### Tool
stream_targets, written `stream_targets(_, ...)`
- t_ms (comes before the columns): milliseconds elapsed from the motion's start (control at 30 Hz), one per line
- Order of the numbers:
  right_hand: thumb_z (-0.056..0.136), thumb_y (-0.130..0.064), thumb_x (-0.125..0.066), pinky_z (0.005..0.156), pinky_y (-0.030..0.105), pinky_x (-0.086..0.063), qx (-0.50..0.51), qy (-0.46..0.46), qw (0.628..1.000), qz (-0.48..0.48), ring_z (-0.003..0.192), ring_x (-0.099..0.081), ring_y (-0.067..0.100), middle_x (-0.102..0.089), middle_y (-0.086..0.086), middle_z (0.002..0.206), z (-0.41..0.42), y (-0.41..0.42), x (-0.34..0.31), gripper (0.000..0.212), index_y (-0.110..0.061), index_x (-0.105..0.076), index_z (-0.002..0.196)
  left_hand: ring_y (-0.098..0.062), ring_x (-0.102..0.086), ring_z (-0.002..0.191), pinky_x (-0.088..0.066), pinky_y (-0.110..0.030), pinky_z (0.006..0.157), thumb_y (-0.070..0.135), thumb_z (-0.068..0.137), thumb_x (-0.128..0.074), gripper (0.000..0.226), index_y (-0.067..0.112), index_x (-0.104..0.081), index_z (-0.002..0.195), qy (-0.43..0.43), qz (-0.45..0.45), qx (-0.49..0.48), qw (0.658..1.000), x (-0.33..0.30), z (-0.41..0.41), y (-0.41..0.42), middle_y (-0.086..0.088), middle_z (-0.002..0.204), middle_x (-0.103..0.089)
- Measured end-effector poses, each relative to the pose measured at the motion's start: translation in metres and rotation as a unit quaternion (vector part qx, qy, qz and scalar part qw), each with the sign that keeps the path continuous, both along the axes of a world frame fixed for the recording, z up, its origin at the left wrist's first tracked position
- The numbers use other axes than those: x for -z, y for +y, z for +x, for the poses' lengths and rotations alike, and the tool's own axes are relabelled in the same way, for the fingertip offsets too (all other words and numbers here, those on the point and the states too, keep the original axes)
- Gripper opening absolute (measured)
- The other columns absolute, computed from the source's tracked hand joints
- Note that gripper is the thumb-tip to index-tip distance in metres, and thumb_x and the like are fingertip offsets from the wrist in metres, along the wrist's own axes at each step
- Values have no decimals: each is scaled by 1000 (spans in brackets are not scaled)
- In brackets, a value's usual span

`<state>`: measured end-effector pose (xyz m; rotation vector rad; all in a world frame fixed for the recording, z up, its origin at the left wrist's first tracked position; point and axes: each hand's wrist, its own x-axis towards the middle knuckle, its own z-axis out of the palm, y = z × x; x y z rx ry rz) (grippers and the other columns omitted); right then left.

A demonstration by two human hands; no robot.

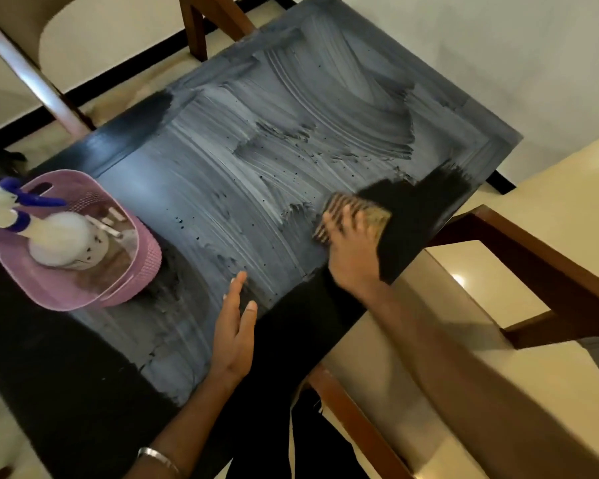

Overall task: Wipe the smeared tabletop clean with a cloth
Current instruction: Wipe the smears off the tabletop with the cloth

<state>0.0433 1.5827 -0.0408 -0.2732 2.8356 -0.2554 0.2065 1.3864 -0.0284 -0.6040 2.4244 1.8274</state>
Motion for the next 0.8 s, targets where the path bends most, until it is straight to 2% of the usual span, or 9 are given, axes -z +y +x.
stream_targets(100, 90, -27, -51, 122, 56, -9, -145, -29, 987, -69, 151, 3, 35, -2, 8, 166, 111, -52, 5, 78, -33, -12, 157, -1, -23, 145, -18, -44, 122, 46, 91, -36, 60, 29, -31, 149, 15, 0, -20, 1000, -3, -3, -1, 15, 156, -31)
stream_targets(167, 91, -36, -34, 122, 54, -7, -264, -79, 958, -76, 152, 7, 32, 2, 4, 166, 171, -71, 13, 66, -33, -14, 154, -1, -23, 145, -18, -44, 122, 48, 91, -36, 62, 28, -32, 150, 13, 6, -36, 999, -5, -5, -6, 15, 156, -31)
stream_targets(233, 92, -40, -26, 121, 49, 7, -361, -115, 924, -48, 150, 22, 25, 15, -3, 165, 200, -70, 16, 62, -35, -16, 153, -1, -23, 145, -17, -45, 122, 50, 91, -36, 62, 30, -31, 150, 10, 8, -42, 999, -5, -6, -12, 16, 156, -31)
stream_targets(300, 94, -40, -37, 117, 44, 15, -388, -91, 916, -44, 151, 17, 24, 9, -2, 165, 186, -62, 16, 61, -36, -23, 153, -2, -24, 145, -16, -48, 121, 50, 92, -35, 61, 30, -31, 149, 15, 3, -44, 999, -5, -8, -16, 18, 155, -32)
stream_targets(433, 93, -22, -53, 121, 54, -8, -221, 41, 972, -63, 150, -16, 32, -23, 9, 162, 74, -23, 4, 63, -30, -33, 153, -1, -24, 144, -15, -49, 122, 50, 92, -36, 62, 27, -32, 150, 20, -2, -48, 999, -3, -12, -21, 14, 155, -33)
stream_targets(533, 100, -24, -36, 123, 54, -8, -43, 43, 998, -1, 151, -8, 35, -9, 13, 165, -46, 37, -3, 62, -29, -15, 158, 3, -22, 144, -14, -46, 122, 50, 93, -35, 61, 30, -30, 151, 4, 4, -39, 999, -5, -10, -22, 19, 156, -29)
stream_targets(633, 104, -29, -31, 123, 53, -4, 105, -16, 994, 16, 152, 3, 36, 2, 13, 166, -123, 86, -4, 60, -31, -7, 159, 3, -21, 144, -13, -46, 123, 46, 94, -35, 60, 30, -29, 151, 3, 8, -37, 999, -5, -10, -22, 21, 155, -29)
stream_targets(733, 103, -30, -34, 122, 54, -1, 153, -31, 988, 13, 151, 7, 38, 6, 11, 166, -130, 75, -4, 62, -31, -5, 159, 4, -20, 144, -14, -45, 122, 45, 94, -35, 58, 33, -28, 151, -1, 17, -45, 999, -4, -10, -24, 27, 154, -28)
stream_targets(800, 101, -28, -38, 122, 56, -7, 90, 2, 996, 19, 151, 0, 41, -1, 15, 165, -98, 39, -6, 65, -29, -8, 159, 4, -22, 143, -15, -45, 122, 45, 94, -35, 59, 32, -28, 151, 7, 20, -52, 998, -3, -9, -28, 27, 153, -29)
